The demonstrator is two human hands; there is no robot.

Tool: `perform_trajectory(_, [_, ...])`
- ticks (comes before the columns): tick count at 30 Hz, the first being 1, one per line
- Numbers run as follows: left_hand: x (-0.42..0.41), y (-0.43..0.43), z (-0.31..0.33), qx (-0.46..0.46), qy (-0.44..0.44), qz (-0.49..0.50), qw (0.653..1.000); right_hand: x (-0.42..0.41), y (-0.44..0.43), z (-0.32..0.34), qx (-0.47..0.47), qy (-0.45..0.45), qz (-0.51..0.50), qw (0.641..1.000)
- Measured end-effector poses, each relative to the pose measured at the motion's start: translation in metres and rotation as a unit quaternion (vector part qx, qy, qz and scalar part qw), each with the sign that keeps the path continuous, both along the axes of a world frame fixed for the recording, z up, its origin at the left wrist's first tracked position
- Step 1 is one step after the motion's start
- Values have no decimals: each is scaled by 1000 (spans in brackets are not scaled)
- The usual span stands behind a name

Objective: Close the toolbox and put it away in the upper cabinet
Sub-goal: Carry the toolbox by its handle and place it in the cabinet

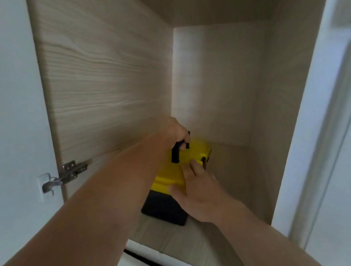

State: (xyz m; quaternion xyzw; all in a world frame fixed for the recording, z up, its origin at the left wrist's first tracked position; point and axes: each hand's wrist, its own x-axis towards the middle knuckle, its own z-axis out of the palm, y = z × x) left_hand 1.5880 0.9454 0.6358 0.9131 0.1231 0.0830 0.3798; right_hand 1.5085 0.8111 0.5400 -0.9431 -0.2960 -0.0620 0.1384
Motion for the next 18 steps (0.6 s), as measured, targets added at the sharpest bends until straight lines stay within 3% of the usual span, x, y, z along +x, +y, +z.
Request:
perform_trajectory(6, [3, 11, -8, 24, -46, -37, 998, -2, 6, -1, 28, 12, -10, 999])
perform_trajectory(10, [-13, 29, -19, 131, -70, -21, 989, -5, 3, 2, 31, 20, -5, 999])
perform_trajectory(18, [-38, 60, -59, 102, -56, -15, 993, -1, 6, -4, 58, 3, 5, 998])
